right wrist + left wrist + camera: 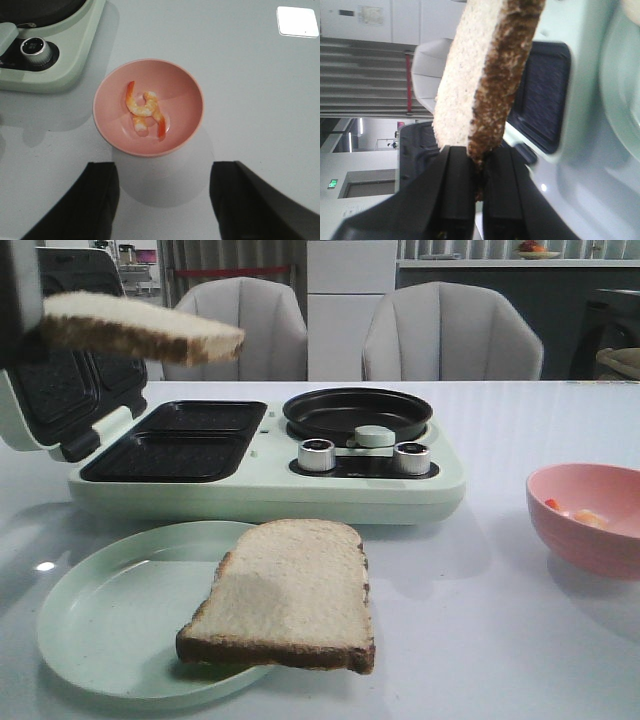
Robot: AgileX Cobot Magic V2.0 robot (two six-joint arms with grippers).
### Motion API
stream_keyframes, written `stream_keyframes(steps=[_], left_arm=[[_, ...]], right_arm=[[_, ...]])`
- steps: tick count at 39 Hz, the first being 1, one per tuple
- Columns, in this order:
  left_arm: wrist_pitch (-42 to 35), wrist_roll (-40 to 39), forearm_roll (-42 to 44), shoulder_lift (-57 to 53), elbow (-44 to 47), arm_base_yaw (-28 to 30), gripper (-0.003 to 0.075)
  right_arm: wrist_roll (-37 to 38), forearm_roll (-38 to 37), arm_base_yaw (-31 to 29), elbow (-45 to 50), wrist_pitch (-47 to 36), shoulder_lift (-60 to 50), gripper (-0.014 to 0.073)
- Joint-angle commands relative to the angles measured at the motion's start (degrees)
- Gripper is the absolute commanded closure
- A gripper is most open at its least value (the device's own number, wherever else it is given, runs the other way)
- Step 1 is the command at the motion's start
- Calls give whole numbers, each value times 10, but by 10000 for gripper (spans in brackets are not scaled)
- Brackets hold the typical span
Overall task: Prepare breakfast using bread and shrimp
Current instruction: 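Lower the bread slice into the sandwich maker plate and release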
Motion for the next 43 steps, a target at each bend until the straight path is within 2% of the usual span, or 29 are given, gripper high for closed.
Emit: stream_keyframes(steps=[1,12,19,27,36,43], left_arm=[[-15,17,49,2,-54,36,622],[-213,19,76,97,-176,242,622],[-278,19,117,196,-244,340,622],[-293,19,117,322,-345,403,622],[-318,18,117,443,-493,426,622],[-324,17,117,490,-533,449,622]], right_arm=[[-1,0,0,-17,-38,-1,83],[-1,0,0,-17,-38,-1,83],[-1,0,0,-17,-38,-1,83],[-1,0,0,-17,-38,-1,83],[-1,0,0,-17,-38,-1,83],[-1,0,0,-17,-38,-1,83]])
